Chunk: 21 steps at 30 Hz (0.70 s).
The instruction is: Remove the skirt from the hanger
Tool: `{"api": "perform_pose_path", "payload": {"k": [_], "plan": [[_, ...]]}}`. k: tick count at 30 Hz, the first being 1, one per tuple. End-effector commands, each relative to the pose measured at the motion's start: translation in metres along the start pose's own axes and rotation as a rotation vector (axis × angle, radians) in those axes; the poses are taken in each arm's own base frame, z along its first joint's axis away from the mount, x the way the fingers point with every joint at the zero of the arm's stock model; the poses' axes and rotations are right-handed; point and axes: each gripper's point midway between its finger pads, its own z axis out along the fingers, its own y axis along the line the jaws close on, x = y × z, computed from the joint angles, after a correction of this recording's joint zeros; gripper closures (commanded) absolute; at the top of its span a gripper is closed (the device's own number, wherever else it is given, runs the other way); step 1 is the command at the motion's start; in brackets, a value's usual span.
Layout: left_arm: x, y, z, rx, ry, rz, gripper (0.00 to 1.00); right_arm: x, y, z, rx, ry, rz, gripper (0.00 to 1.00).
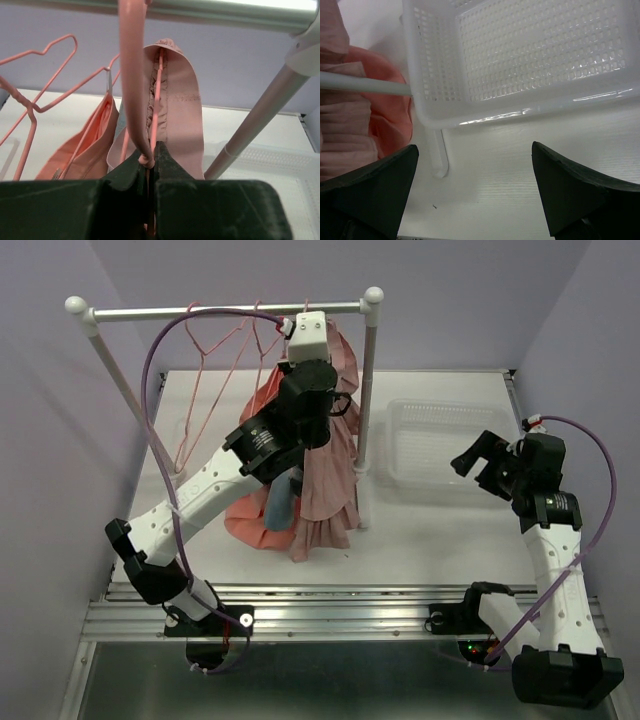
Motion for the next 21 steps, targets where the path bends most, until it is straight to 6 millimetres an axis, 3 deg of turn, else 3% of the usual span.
{"api": "perform_pose_path", "payload": {"k": [1,9,10,16,21], "plan": [[-0.022,0.007,-0.025,0.082,-0.031,-0.126,1.0,-0.009,0.015,-0.005,-0.087,-0.053,-0.045,0.0],[0.014,0.016,-0.056,0.182,0.052,-0.144,1.0,-0.004,0.029,-0.009,-0.171,-0.036,-0.077,0.0],[0.028,0.012,-0.062,0.205,0.079,-0.133,1.0,-0.004,0.033,-0.011,-0.196,-0.04,-0.084,0.0],[0.044,0.008,-0.098,0.333,0.13,-0.151,1.0,0.008,0.064,-0.024,-0.405,-0.008,-0.13,0.0],[0.079,0.012,-0.133,0.373,0.237,-0.136,1.0,0.007,0.071,-0.029,-0.441,-0.016,-0.139,0.0]]}}
